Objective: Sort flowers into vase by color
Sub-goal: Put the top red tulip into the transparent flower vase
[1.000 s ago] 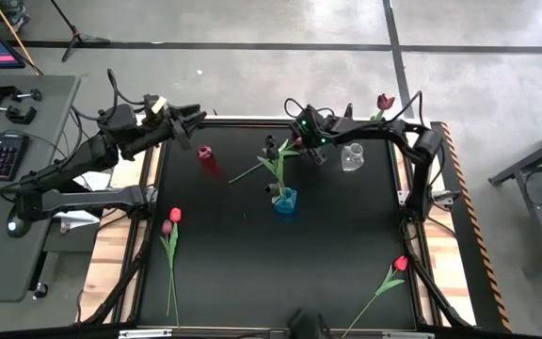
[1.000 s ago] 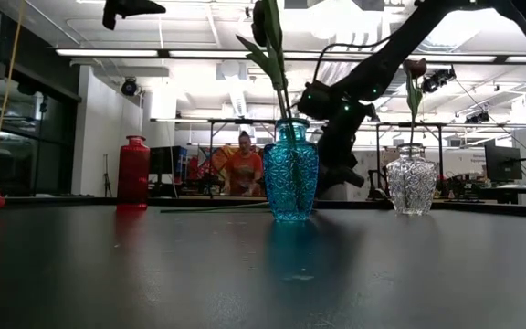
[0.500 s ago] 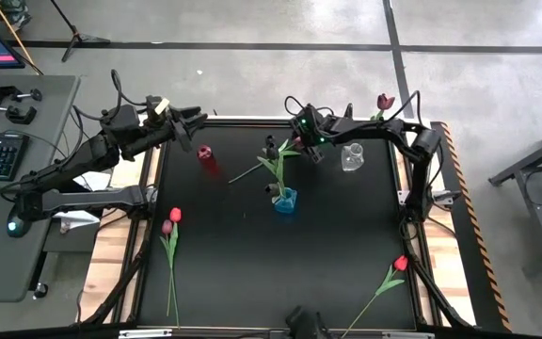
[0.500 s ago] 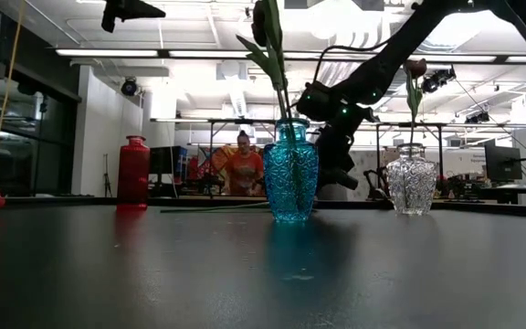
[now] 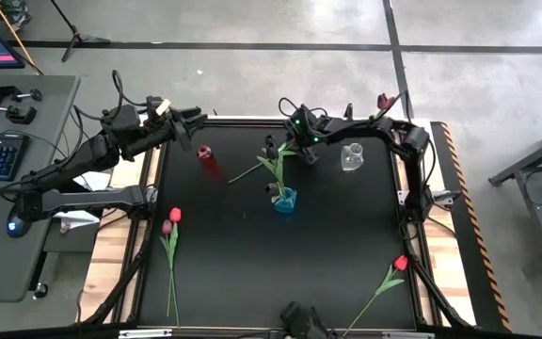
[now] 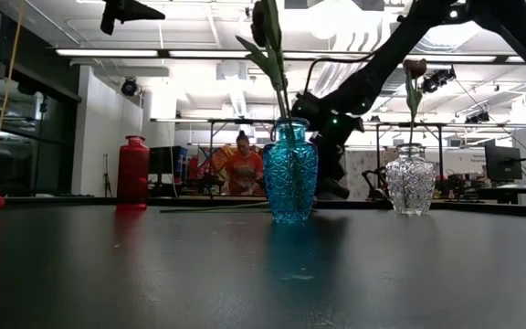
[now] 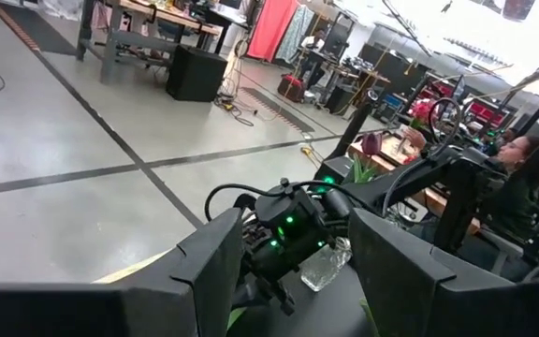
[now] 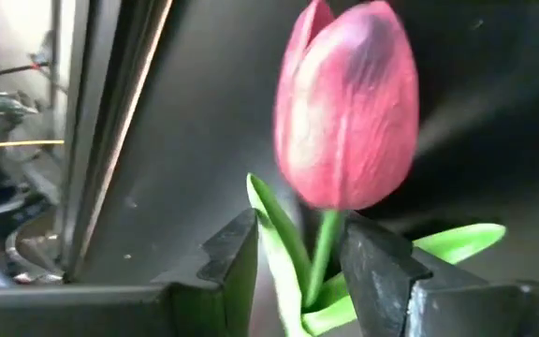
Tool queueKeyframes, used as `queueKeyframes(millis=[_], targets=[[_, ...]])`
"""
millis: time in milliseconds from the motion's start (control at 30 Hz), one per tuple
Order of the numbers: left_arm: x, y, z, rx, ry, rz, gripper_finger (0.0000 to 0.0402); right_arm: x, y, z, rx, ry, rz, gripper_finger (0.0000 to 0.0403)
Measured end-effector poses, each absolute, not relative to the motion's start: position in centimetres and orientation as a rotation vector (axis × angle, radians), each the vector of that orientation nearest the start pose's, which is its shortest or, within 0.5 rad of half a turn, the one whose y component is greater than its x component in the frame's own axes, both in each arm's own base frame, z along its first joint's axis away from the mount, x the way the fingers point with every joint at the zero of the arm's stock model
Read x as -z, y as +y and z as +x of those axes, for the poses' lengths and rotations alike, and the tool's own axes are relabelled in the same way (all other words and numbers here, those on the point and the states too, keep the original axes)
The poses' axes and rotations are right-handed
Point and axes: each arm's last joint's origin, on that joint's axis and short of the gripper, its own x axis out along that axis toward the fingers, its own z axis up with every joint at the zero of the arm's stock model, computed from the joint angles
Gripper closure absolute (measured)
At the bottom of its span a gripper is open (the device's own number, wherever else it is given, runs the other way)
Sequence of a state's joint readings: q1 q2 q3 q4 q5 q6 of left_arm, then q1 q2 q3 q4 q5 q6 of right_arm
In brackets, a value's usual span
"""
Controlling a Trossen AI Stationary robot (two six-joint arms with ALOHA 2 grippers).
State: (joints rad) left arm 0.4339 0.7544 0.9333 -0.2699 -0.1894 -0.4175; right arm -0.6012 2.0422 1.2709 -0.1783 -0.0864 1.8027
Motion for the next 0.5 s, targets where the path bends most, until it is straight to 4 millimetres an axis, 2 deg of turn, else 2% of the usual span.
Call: queueKeyframes(millis=[133,500], targets=[[-37.82,6.96,13.73,-0.633,-0.039,-0.415,0.0216,-13.33,-23.27,33.92,1.246,0.28,1.911,0.0286],[-37.82,6.96,13.73,-0.633,-0.04,-0.416,0.0216,-13.11,-23.03,33.52,1.301,0.328,1.874,0.0397]])
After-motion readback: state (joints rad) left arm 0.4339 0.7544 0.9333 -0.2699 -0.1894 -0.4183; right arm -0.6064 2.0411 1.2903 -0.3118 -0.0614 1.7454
